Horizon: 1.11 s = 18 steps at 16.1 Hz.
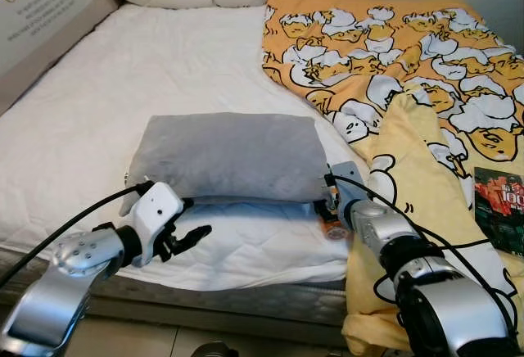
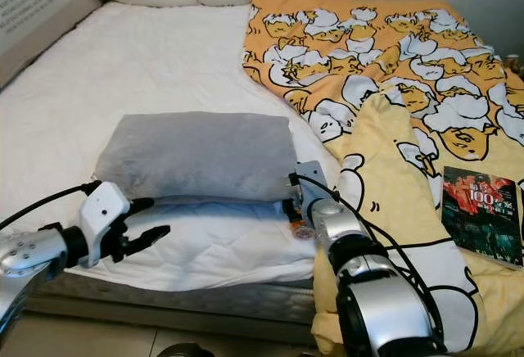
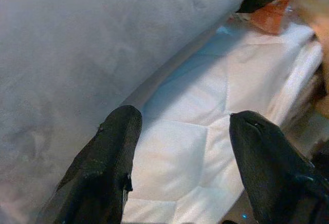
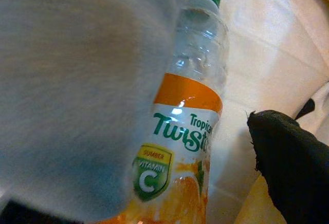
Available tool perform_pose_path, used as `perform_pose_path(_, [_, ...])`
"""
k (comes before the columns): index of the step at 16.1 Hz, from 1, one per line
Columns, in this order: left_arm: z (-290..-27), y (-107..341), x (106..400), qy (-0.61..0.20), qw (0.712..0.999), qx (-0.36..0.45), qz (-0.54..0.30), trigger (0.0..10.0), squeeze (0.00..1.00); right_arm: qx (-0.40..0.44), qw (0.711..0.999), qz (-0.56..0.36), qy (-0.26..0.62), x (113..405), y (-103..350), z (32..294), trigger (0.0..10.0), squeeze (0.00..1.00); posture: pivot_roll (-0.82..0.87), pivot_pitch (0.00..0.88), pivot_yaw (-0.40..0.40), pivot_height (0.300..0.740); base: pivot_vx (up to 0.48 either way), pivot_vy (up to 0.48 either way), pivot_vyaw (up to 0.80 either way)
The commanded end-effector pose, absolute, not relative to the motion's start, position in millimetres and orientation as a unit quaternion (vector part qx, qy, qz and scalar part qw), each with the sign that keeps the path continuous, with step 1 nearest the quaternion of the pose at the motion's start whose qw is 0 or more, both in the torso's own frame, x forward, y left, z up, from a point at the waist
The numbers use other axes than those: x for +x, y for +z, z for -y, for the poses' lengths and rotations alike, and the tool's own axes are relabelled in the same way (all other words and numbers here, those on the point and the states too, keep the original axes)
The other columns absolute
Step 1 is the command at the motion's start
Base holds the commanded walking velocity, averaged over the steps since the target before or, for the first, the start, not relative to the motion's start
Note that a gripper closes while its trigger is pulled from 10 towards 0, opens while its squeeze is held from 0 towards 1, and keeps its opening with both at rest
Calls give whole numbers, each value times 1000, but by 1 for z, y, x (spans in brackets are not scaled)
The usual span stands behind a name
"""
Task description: Clean up the room
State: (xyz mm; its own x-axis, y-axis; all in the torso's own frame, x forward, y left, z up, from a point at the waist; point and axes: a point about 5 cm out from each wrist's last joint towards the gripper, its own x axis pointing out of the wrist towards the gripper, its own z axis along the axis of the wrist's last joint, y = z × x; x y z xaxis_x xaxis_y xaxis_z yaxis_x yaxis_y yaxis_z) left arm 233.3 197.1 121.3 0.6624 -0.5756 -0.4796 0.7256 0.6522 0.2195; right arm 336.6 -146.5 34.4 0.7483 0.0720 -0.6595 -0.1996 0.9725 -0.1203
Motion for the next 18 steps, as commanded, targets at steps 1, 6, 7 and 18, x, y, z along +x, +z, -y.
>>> perform_pose_path(1, [-199, 125, 229, -368, 887, 201, -193, 10000, 0, -73, 934, -344, 64, 339, 36, 143, 10000, 0, 220, 98, 37, 740, 0, 0, 0])
perform_pose_path(6, [-200, 128, 218, -379, 880, 199, -208, 10000, 0, -27, 921, -381, 70, 326, 20, 136, 6431, 0, 249, 112, 27, 740, 0, 0, 0])
perform_pose_path(7, [-200, 129, 216, -385, 877, 196, -211, 10000, 0, -25, 920, -387, 58, 324, 17, 138, 1412, 0, 251, 109, 26, 740, 0, 0, 0])
perform_pose_path(18, [-190, 121, 221, -393, 875, 186, -213, 10000, 0, 46, 927, -373, 4, 324, 17, 151, 0, 0, 187, 0, 37, 740, 0, 0, 0])
